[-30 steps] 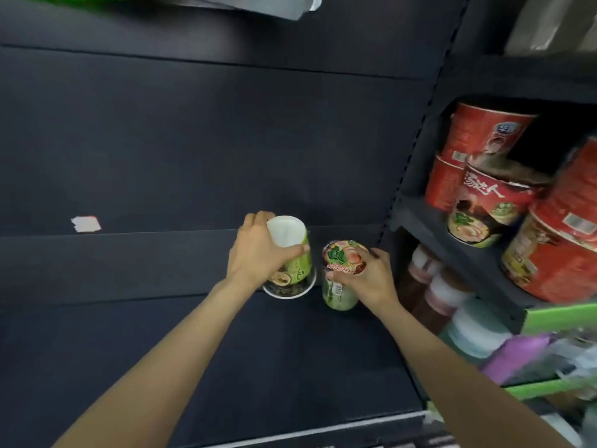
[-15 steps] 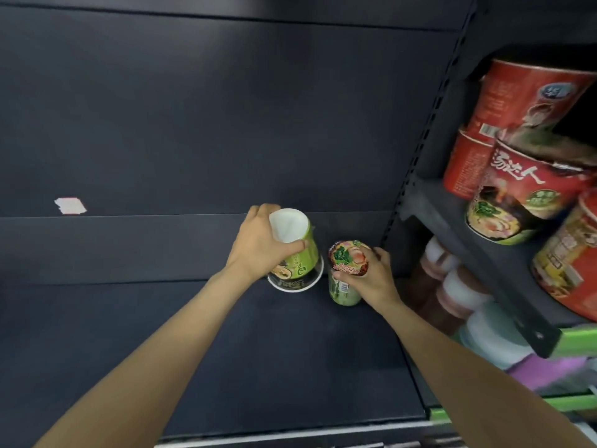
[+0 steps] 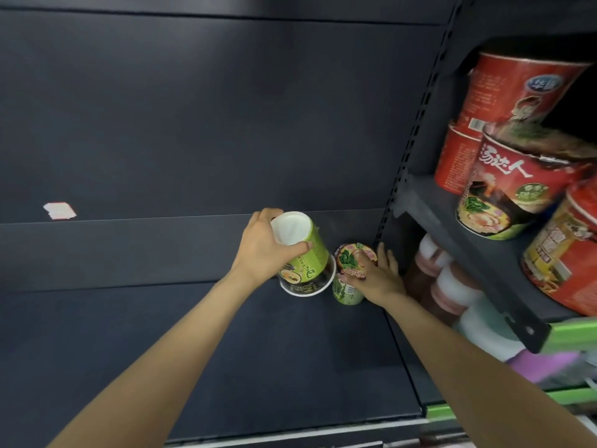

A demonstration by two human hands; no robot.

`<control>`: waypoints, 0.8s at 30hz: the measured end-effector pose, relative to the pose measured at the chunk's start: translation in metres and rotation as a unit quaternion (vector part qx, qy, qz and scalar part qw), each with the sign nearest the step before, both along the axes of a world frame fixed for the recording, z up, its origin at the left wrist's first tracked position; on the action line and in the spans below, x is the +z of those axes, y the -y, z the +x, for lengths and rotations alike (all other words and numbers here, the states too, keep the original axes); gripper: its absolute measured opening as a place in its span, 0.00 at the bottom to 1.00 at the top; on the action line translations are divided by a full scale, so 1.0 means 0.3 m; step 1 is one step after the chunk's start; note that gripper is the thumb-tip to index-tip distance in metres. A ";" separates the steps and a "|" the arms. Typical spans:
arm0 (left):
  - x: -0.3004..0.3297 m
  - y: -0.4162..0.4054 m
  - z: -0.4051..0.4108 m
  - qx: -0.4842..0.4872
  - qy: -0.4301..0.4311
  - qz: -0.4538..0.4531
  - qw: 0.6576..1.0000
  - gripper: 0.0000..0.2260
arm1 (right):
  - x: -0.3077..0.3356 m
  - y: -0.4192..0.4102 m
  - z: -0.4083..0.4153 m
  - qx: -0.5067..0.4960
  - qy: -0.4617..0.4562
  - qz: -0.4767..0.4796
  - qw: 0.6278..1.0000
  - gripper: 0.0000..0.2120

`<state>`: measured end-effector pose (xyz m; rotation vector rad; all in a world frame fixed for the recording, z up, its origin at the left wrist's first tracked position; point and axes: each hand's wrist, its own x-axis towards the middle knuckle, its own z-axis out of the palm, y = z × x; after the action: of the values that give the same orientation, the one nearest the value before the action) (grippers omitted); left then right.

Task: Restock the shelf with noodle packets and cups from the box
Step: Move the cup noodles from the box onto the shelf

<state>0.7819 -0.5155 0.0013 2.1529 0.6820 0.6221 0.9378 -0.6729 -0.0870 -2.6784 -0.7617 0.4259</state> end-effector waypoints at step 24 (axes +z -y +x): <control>-0.011 0.070 0.146 -0.086 -0.046 -0.145 0.985 0.26 | 0.303 0.045 -0.093 0.016 0.129 0.434 0.891 0.20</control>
<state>0.8257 -0.5363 -0.0020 1.9503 0.5870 0.3119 0.9099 -0.6865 0.0040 -1.8774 -0.8141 -0.2442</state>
